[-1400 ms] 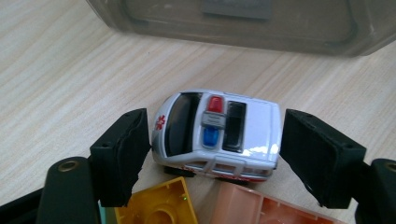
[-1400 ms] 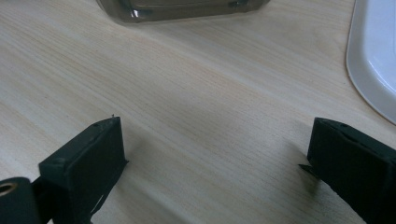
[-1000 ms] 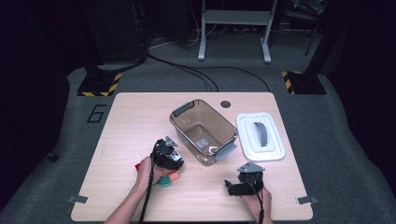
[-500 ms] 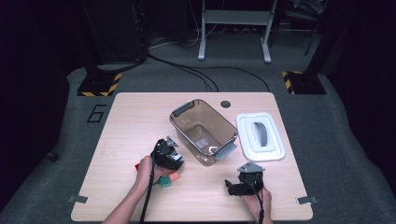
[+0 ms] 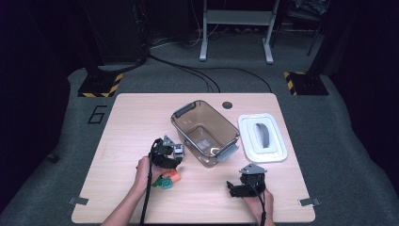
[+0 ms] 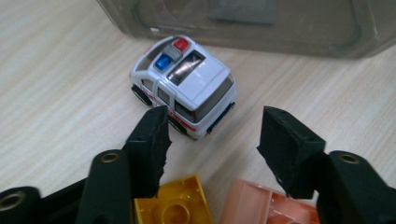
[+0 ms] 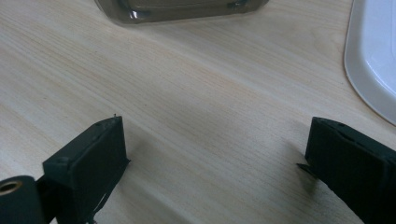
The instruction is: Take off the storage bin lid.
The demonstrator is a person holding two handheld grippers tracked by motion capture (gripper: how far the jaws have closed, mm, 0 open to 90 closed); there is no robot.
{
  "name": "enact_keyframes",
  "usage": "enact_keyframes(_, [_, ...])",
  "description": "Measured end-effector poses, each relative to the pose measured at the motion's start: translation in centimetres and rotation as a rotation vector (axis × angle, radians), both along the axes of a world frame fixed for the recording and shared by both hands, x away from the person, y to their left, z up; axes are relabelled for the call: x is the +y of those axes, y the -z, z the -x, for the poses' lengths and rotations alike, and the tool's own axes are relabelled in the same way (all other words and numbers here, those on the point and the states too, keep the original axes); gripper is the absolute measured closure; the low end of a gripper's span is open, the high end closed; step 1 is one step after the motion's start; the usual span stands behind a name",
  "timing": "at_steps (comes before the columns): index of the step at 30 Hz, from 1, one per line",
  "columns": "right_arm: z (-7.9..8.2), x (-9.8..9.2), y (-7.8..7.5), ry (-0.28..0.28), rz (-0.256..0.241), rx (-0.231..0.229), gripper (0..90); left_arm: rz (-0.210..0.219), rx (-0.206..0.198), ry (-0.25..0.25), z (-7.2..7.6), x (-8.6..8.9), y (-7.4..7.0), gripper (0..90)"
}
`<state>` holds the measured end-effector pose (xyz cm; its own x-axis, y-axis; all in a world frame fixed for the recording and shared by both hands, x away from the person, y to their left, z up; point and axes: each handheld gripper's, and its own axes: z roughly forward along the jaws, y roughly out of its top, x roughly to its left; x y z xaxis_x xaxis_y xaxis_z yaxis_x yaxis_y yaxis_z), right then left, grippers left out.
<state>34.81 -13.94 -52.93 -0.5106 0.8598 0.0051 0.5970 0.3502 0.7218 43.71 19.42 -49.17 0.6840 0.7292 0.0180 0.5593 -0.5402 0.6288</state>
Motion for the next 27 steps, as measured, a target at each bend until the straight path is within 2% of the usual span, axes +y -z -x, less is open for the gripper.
enact_keyframes(3, [0.0,0.0,0.0,0.0,0.0,0.0,4.5,0.028,-0.039,-0.024,-0.2,-0.1,-0.2,37.5])
enact_keyframes(7, [0.0,0.0,0.0,-0.001,0.0,0.0,4.5,0.051,-0.05,-0.001,-0.8,-0.2,-0.1,36.2])
enact_keyframes(8, [0.0,0.0,0.0,0.0,0.0,0.0,4.6,0.041,-0.049,0.004,-1.0,-0.3,-0.1,35.9])
enact_keyframes(11, [0.0,0.0,0.0,0.001,-0.001,-0.001,4.6,0.058,-0.055,0.016,-1.2,-0.4,-0.1,34.4])
enact_keyframes(14, [0.0,0.0,0.0,0.0,-0.001,-0.001,4.6,0.053,-0.073,0.036,-1.7,-0.3,0.0,33.5])
enact_keyframes(17, [0.0,0.0,0.0,0.0,-0.001,-0.001,4.7,0.045,-0.076,0.053,-1.8,-0.2,0.2,32.6])
enact_keyframes(20, [0.0,0.0,0.0,0.0,-0.001,-0.001,4.7,0.046,-0.063,0.057,-1.8,-0.3,0.2,32.6])
enact_keyframes(23, [0.0,0.0,0.0,-0.001,-0.001,-0.001,4.7,0.026,-0.04,0.086,-1.4,-0.4,0.1,33.0])
enact_keyframes(27, [0.0,0.0,0.0,-0.001,-0.001,-0.001,4.7,0.026,-0.018,0.104,-0.8,-0.5,-0.3,32.9])
